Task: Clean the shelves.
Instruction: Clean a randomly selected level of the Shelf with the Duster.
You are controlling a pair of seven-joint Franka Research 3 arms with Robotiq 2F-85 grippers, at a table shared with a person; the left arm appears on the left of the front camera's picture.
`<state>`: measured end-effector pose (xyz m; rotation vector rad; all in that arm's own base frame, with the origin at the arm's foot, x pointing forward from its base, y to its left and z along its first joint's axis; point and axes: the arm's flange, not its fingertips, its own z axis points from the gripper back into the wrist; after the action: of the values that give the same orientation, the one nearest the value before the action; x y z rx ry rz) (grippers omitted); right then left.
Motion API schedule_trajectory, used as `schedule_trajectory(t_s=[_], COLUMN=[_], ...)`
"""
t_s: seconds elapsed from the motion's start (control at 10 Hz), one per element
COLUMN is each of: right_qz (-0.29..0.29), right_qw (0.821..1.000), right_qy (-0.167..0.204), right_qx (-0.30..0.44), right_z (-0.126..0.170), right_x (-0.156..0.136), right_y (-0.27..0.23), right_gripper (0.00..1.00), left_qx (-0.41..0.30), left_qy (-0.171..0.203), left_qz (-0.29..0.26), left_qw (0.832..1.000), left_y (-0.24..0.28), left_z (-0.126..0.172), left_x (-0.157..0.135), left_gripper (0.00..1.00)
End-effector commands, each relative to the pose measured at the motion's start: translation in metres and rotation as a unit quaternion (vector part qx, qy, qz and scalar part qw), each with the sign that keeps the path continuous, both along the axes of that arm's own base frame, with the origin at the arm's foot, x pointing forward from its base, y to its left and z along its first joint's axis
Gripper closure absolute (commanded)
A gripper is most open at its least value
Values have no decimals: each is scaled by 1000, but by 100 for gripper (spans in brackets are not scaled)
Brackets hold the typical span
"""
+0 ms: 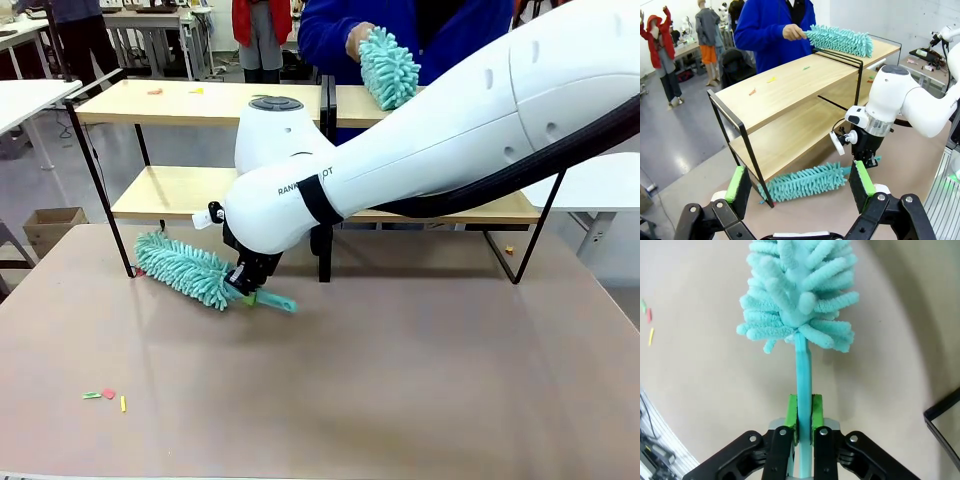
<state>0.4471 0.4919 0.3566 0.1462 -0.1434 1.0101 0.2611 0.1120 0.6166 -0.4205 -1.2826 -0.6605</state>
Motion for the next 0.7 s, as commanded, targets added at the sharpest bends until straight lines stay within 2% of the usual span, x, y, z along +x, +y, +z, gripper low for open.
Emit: schedule_trajectory(t_s=[0.0, 0.3, 0.6], right_qz=[54, 160, 239], right_qw=[998, 984, 964], right_qy=[24, 78, 116], right_qx=[-1, -33, 19], right_z=[9, 13, 26], right_x=[-17, -44, -52], right_y=[-26, -47, -73], right_gripper=[88, 88, 88], left_qx=[5, 5, 5], left_qy=[1, 1, 1], left_qz=[-1, -1, -1], left_qw=[1000, 1000, 1000], left_y=[0, 0, 0], left_z=[0, 0, 0], left_x=[0, 0, 0], left_gripper=[0, 0, 0])
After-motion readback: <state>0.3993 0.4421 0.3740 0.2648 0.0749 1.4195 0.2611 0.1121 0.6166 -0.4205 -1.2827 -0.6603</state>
